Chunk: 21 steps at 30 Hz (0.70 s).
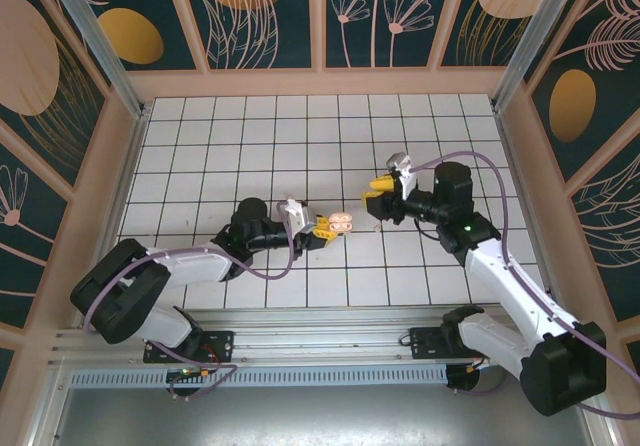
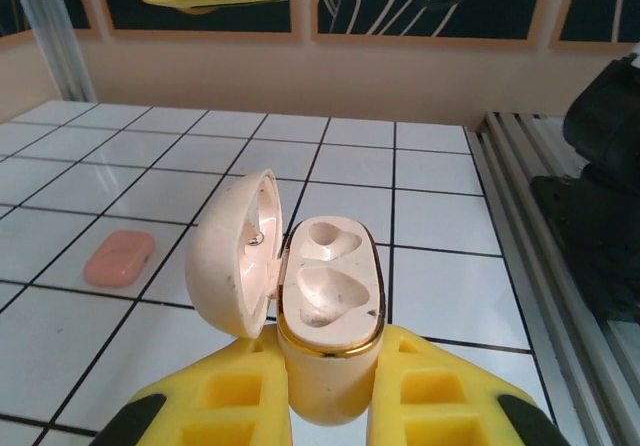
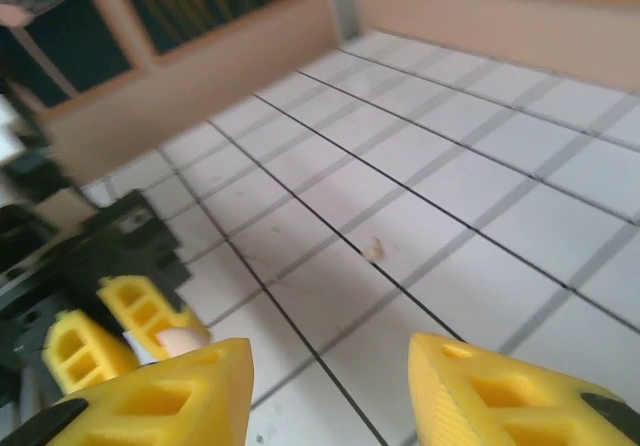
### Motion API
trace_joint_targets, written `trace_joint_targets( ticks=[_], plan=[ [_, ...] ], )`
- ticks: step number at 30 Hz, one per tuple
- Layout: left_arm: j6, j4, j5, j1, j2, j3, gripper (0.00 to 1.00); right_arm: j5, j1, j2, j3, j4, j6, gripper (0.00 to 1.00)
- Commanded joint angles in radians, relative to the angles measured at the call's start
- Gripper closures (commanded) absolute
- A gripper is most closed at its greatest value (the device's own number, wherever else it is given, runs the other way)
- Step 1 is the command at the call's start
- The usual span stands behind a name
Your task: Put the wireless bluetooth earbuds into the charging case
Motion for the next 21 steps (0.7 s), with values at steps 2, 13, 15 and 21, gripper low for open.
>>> trace_joint_targets(
  ticks=[2, 13, 15, 21],
  plan=[
    [-0.055, 0.149, -0.051, -0.006, 0.047, -0.033, 0.91, 0.209, -0.014, 0.058, 0.103, -0.265, 0.113, 0.52],
    [-0.077, 0.183, -0.089, -0.005, 0.056, -0.070, 0.91, 0.299, -0.031, 0.288, 0.207, -0.490, 0.227, 0.52],
    [-0.071, 0.174, -0.092, -0.005, 0.047, -0.075, 0.91, 0.294, -0.031, 0.331, 0.217, -0.480, 0.234, 0.52],
    [-0.070, 0.168, -0.106, -0.006, 0.022, -0.093, 0.91, 0.270, -0.031, 0.466, 0.241, -0.419, 0.234, 0.53]
  ],
)
